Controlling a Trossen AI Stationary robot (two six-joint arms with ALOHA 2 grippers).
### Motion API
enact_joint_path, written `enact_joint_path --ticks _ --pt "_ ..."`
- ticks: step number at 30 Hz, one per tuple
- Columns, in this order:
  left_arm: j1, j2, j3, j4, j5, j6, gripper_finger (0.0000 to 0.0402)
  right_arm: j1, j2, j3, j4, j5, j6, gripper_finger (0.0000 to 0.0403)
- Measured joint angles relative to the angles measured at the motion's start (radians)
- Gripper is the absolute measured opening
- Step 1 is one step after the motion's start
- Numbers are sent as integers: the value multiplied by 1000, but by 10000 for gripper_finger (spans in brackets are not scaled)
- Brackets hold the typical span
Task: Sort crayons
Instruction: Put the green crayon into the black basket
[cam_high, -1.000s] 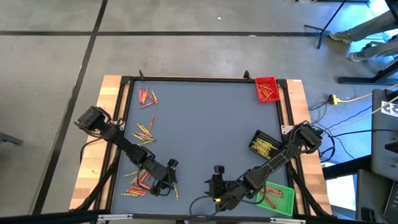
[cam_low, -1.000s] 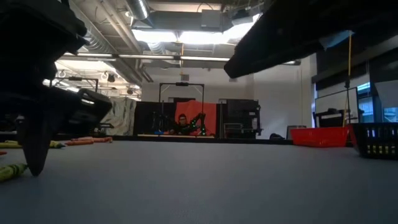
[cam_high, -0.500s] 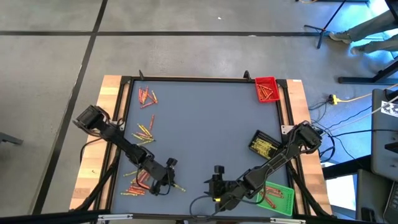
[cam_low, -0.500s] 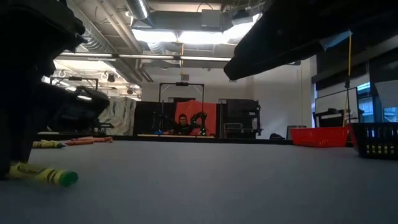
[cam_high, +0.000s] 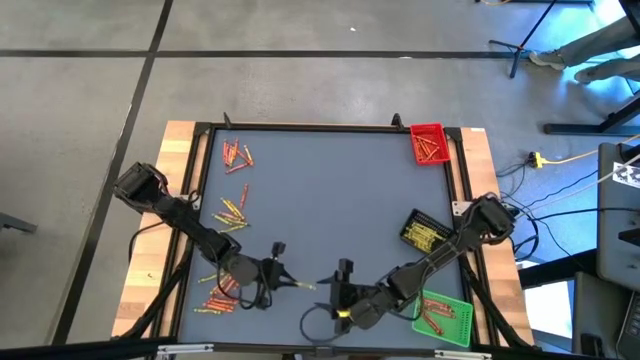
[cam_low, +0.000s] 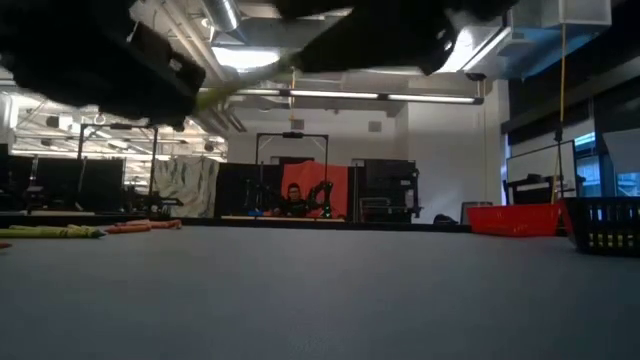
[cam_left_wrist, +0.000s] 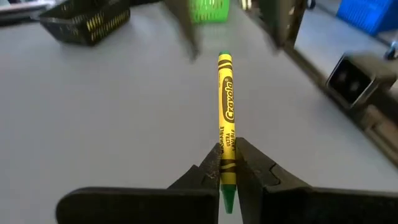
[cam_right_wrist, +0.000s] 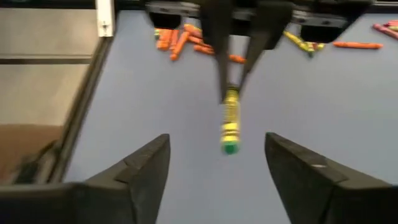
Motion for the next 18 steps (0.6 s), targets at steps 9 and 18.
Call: enact_joint_path --ticks 9,18 --pt "0 0 1 112 -33 -30 14 -49 54 -1 138 -36 -47 273" --pt "-2 -1 1 109 -29 -55 14 -54 71 -1 232 -25 -128 161"
